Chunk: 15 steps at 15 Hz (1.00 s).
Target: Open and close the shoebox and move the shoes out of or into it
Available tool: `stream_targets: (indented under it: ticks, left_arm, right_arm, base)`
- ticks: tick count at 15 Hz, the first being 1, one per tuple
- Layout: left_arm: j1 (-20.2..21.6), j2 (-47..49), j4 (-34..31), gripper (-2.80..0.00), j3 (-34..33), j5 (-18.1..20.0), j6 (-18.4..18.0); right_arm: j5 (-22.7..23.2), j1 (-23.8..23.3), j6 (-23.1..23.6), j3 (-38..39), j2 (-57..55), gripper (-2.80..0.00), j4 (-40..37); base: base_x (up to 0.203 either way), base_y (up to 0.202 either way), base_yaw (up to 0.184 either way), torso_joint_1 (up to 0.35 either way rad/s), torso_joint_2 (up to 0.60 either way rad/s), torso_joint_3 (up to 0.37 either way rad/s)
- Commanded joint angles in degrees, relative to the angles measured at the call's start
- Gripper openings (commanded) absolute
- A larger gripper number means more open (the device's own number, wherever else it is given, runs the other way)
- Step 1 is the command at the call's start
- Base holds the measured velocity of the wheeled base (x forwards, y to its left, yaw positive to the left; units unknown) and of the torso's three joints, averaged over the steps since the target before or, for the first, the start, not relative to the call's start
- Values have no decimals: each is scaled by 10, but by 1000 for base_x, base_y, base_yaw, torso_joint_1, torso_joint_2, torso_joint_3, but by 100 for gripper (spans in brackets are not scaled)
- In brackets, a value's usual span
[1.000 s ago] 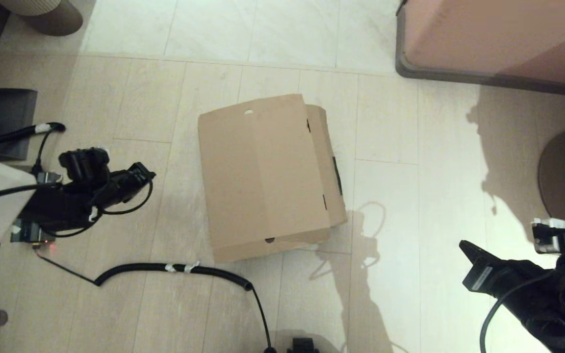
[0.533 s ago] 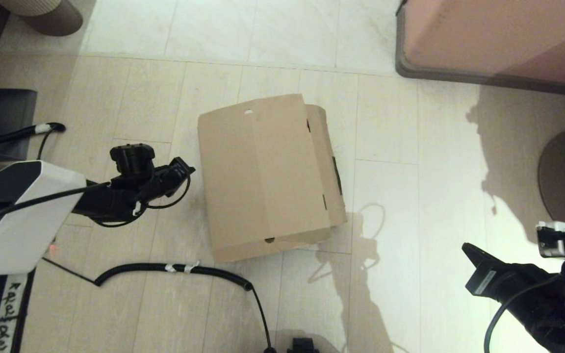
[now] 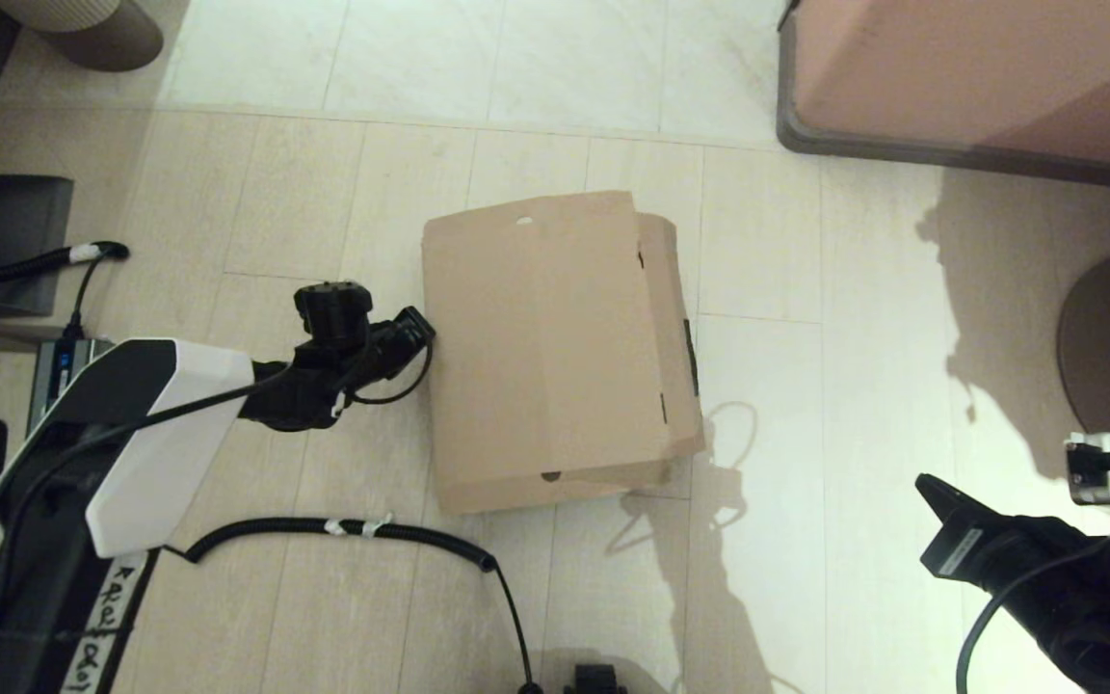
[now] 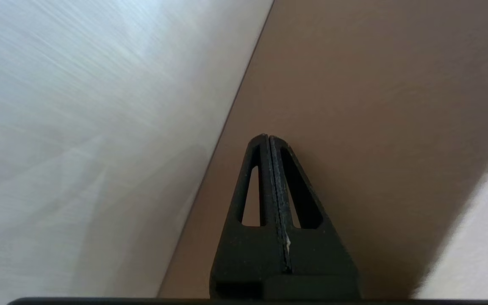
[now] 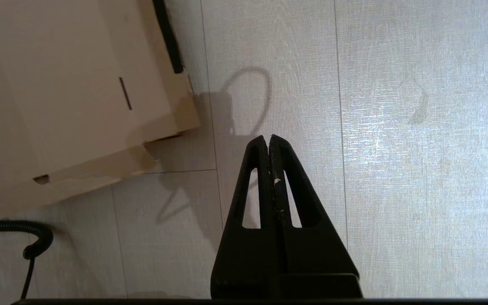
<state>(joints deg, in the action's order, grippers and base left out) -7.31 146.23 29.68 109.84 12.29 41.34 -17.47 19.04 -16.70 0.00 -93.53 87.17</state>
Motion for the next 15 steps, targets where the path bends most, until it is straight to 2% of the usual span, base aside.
stream_targets:
  ticks: [1, 3, 6, 8, 11, 13, 15]
  left_arm:
    - [-3, 8, 4, -280, 4, 1, 2]
    - [-10, -1, 8, -280, 3, 0, 3]
    - [-40, -16, 16, -280, 3, -27, 5]
    - [-57, -18, 54, -280, 3, -35, 3]
    - [-73, -26, 59, -280, 0, -55, 2]
    - [-70, -61, 56, -280, -43, -65, 2]
    - [-62, -131, 58, -280, -132, -65, 2]
  right_arm:
    - [-2, 0, -4, 8, 0, -280, 5]
    - [-3, 0, -5, 8, 0, -280, 5]
    - [-4, 0, -19, 8, 0, -280, 5]
    - [-18, 0, -23, 8, 0, -280, 5]
    - [-23, 0, -30, 8, 10, -280, 5]
    - [-24, 0, -25, 8, 48, -280, 0]
    - [-24, 0, -13, 8, 109, -280, -36]
  base:
    - [0, 0, 0, 0, 0, 0]
    - [0, 0, 0, 0, 0, 0]
    - [0, 0, 0, 0, 0, 0]
    - [0, 0, 0, 0, 0, 0]
    - [0, 0, 0, 0, 0, 0]
    - [0, 0, 0, 0, 0, 0]
    - [0, 0, 0, 0, 0, 0]
